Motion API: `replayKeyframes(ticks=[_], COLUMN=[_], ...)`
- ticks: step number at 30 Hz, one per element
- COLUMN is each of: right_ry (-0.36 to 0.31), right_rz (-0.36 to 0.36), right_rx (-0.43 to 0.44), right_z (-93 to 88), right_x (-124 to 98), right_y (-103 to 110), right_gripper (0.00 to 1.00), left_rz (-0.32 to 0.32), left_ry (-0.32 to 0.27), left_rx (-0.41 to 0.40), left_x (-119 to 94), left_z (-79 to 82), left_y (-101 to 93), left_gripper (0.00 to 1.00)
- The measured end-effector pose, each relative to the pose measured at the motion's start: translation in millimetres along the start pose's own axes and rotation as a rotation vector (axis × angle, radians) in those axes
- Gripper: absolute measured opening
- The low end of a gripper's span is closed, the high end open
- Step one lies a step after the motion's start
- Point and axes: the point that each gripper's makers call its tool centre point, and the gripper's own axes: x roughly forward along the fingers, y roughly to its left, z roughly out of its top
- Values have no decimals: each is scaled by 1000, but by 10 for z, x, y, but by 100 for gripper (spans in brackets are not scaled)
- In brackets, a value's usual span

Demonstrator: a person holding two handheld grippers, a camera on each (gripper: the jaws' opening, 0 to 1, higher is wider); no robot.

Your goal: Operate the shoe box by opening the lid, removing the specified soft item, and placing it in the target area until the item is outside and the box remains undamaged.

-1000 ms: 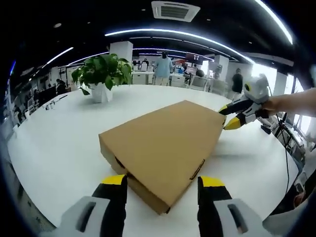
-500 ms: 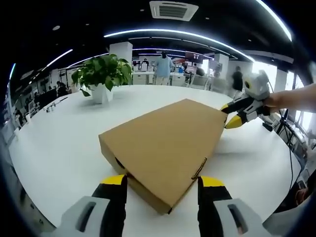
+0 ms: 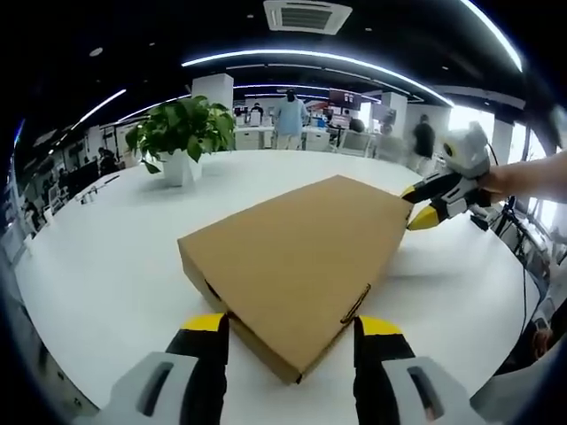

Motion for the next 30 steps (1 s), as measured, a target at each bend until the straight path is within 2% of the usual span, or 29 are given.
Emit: replayKeyframes(ticks=[10, 18, 30], right_ry=[15, 5, 25], right_rz=[-48, -91, -143], right_rx=[46, 88, 158], right_z=[-1, 13, 48], right_x=[6, 29, 64], right_y=[115, 232, 425], right_gripper=[38, 38, 37], left_rz=[-49, -100, -172], left_ry=[32, 50, 91], left_rx=[18, 54, 115], left_x=[-5, -2, 1], left_z=[2, 19, 25], left_y=[115, 253, 460], left_gripper=[56, 56, 55])
